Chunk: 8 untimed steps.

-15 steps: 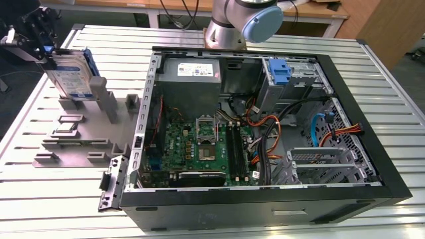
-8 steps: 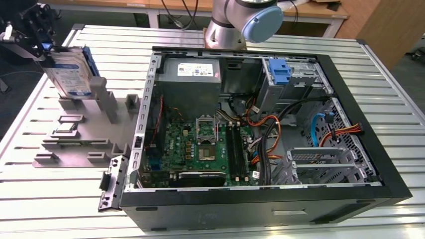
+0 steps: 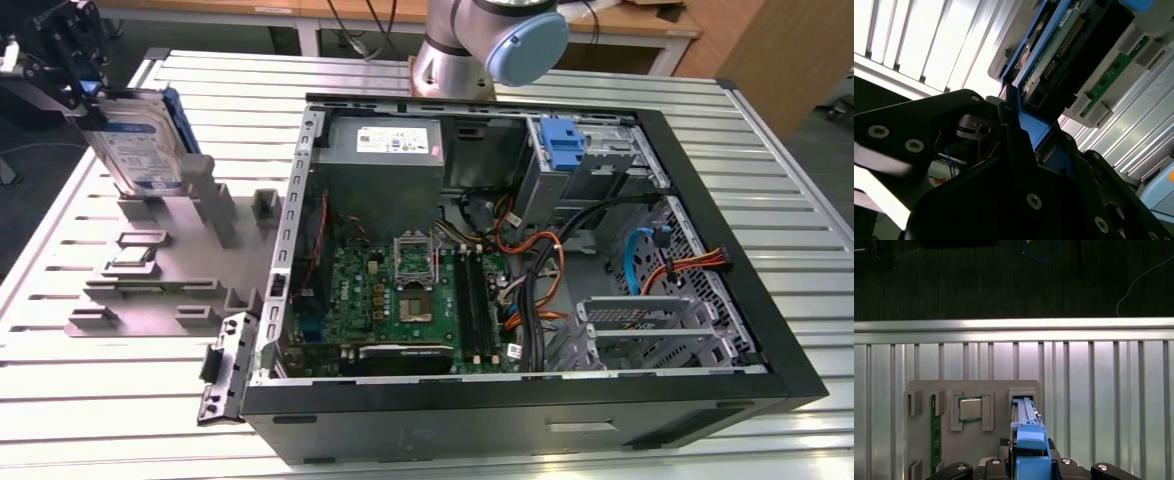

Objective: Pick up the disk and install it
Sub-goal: 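Pick up the disk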

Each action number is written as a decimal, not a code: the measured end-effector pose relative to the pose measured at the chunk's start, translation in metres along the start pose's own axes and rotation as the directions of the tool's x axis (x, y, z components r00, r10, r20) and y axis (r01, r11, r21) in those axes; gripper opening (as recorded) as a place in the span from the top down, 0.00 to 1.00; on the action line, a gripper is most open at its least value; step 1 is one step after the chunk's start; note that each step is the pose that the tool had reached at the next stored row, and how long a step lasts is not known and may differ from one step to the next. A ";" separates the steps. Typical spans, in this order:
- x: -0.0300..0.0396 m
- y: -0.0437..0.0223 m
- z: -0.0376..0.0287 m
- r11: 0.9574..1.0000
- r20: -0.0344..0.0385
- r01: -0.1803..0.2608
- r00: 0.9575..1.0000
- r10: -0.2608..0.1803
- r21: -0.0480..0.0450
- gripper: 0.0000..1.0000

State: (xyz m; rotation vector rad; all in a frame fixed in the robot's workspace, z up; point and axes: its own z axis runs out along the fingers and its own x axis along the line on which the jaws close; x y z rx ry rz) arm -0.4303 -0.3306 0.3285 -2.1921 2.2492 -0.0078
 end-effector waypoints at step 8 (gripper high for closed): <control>0.0000 0.0000 -0.0028 1.000 -0.002 0.000 1.000 0.000 0.000 0.64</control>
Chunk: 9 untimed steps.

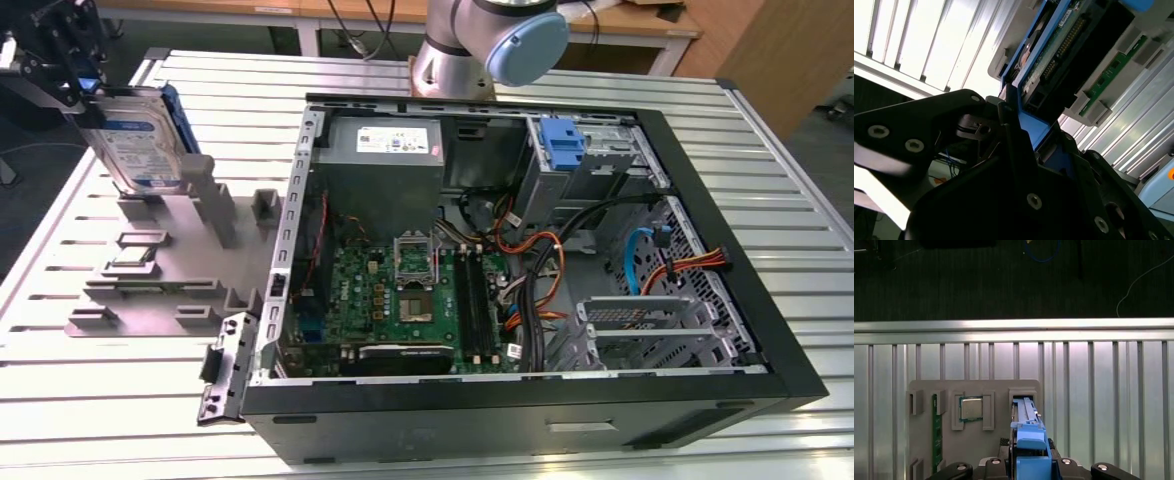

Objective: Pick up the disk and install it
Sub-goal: 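Pick up the disk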

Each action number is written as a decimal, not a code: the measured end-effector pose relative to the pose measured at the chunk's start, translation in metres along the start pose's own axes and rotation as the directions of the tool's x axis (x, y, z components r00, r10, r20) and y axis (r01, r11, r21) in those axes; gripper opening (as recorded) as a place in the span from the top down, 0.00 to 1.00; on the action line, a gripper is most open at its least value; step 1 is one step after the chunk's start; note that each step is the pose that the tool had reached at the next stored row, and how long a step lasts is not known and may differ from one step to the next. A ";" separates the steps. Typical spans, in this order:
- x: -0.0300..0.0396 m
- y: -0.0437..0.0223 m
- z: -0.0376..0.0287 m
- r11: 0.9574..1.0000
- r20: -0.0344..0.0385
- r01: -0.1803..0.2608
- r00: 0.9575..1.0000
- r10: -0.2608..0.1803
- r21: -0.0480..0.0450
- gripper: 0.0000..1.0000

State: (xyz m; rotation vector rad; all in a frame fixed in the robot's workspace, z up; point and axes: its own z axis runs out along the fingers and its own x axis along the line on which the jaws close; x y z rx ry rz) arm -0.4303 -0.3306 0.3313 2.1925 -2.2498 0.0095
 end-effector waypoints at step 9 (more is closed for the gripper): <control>0.0000 0.0000 -0.0006 1.000 0.000 0.000 1.000 0.000 0.000 0.64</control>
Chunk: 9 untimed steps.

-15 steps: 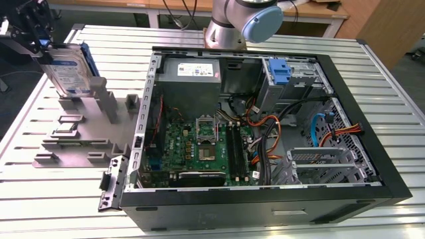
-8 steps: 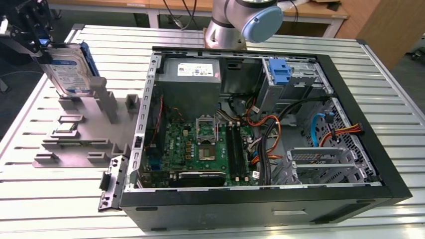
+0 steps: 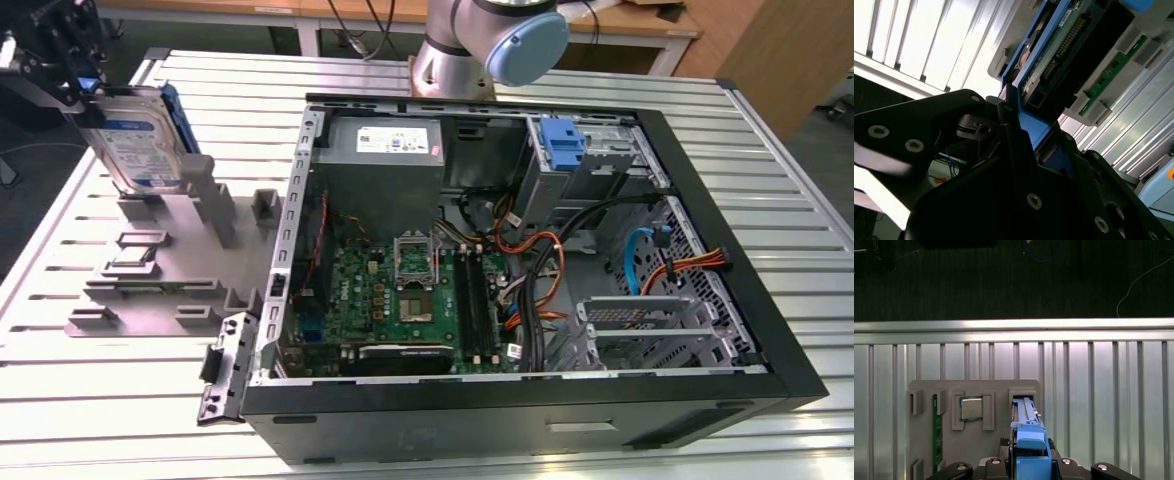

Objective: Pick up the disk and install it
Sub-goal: 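Pick up the disk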

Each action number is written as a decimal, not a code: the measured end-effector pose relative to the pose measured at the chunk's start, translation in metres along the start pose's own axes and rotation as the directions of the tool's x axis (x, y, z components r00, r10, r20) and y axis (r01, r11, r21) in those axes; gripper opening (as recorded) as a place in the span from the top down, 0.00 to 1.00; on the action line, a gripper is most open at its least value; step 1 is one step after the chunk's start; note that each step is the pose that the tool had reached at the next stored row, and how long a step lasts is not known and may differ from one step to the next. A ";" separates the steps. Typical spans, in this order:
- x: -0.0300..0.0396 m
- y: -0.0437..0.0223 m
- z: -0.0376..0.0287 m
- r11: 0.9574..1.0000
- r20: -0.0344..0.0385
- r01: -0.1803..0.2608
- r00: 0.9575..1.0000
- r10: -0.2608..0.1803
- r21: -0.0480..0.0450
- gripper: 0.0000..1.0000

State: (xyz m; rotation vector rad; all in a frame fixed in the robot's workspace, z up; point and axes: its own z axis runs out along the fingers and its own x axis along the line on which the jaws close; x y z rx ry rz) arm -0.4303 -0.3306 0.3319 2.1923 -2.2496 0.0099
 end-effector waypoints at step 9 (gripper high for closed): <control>0.0000 0.0000 -0.0037 1.000 0.000 0.000 1.000 0.000 0.000 0.64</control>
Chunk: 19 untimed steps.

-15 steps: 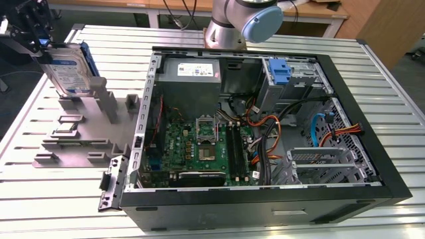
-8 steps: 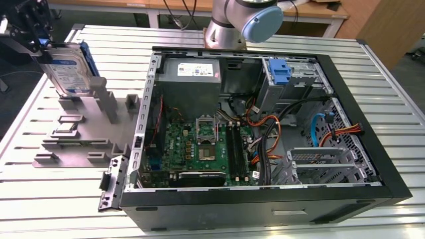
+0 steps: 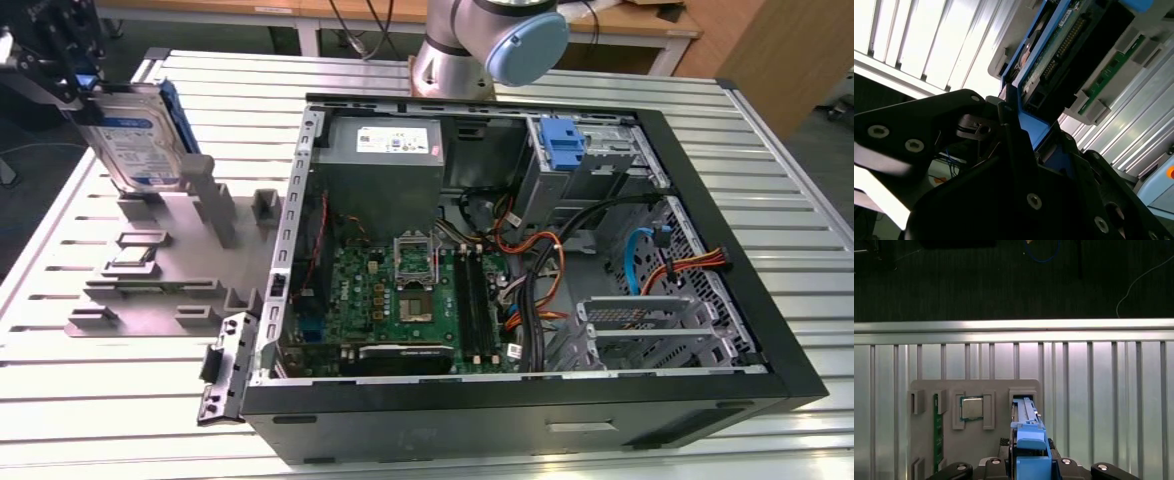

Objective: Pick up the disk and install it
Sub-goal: 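Pick up the disk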

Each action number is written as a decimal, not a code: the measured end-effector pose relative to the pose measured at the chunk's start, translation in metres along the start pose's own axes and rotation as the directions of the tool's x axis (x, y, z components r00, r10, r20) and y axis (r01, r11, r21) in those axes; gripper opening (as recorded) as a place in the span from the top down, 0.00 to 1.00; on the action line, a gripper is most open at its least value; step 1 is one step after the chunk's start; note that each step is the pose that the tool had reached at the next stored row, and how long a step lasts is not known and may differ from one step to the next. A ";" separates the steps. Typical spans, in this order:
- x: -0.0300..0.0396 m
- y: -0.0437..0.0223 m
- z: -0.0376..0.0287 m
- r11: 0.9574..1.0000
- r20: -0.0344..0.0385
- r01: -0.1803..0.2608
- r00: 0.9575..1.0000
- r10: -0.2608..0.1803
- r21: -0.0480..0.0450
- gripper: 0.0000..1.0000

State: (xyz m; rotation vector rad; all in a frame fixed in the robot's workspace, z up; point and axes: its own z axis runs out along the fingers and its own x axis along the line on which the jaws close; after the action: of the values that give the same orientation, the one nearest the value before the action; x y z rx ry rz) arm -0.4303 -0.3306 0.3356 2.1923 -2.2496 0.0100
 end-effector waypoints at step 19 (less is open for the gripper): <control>0.0000 0.0000 -0.0047 1.000 0.000 0.000 1.000 0.000 0.000 0.64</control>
State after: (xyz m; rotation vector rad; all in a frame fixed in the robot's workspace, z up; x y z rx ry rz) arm -0.4303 -0.3306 0.3403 2.1924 -2.2496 0.0100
